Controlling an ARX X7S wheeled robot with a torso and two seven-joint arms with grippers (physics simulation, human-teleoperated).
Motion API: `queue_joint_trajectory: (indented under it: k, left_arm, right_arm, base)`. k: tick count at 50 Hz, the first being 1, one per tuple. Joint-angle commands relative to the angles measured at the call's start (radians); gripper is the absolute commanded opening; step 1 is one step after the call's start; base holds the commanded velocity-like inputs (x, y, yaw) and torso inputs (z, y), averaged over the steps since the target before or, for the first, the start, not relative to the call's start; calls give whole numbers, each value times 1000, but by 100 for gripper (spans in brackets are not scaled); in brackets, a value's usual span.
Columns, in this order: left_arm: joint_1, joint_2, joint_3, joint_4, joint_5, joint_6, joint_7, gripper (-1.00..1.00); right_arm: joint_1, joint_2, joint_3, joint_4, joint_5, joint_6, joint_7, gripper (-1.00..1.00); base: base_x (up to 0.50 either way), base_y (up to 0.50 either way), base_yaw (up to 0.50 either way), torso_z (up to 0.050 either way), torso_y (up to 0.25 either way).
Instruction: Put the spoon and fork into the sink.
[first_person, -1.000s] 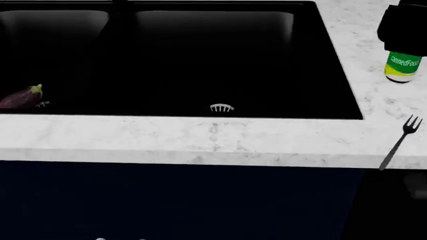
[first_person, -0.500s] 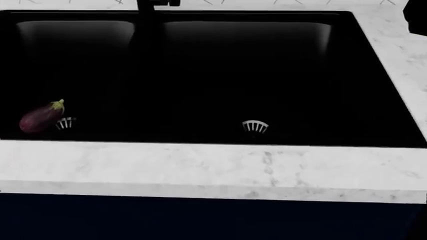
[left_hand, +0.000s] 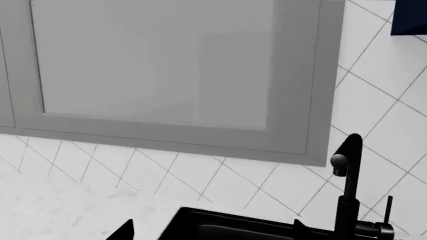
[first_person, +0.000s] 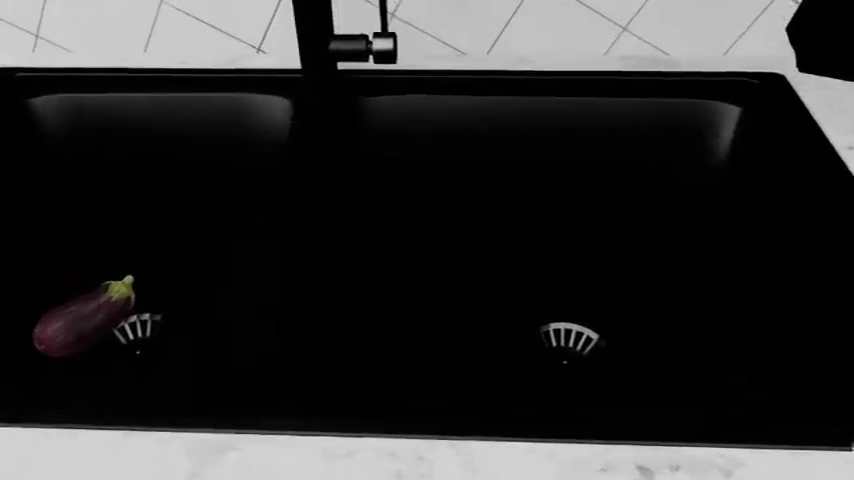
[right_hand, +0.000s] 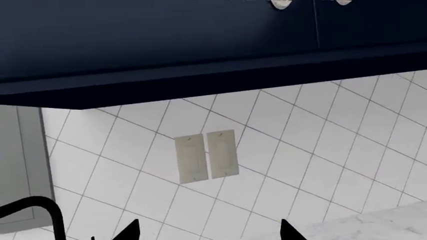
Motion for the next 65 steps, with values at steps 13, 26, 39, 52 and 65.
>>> queue_joint_trajectory:
  k: [13, 26, 39, 52, 65]
  left_arm:
    - [-6, 20, -14, 2, 0, -13, 5, 100]
    - [13, 22, -22, -2, -8, -5, -2, 100]
    - [30, 20, -9, -31, -8, 35, 2, 100]
    - [49, 16, 0, -50, -8, 61, 4, 100]
    - [50, 14, 16, -59, -7, 70, -2, 100]
  right_arm:
    - [-23, -6, 45, -13, -2, -47, -38, 100]
    - [-40, 65, -4, 7, 125, -61, 94, 100]
    - [-426, 528, 277, -55, 536, -228, 370, 100]
    - [-1396, 539, 1395, 57, 698, -62, 370, 100]
    - [-1605, 505, 1715, 217, 658, 134, 346, 100]
  base:
    - [500, 19, 0, 0, 1]
    - [213, -13, 0, 0, 2]
    - [0, 0, 0, 0, 0]
    - [0, 0, 0, 0, 0]
    - [0, 0, 0, 0, 0]
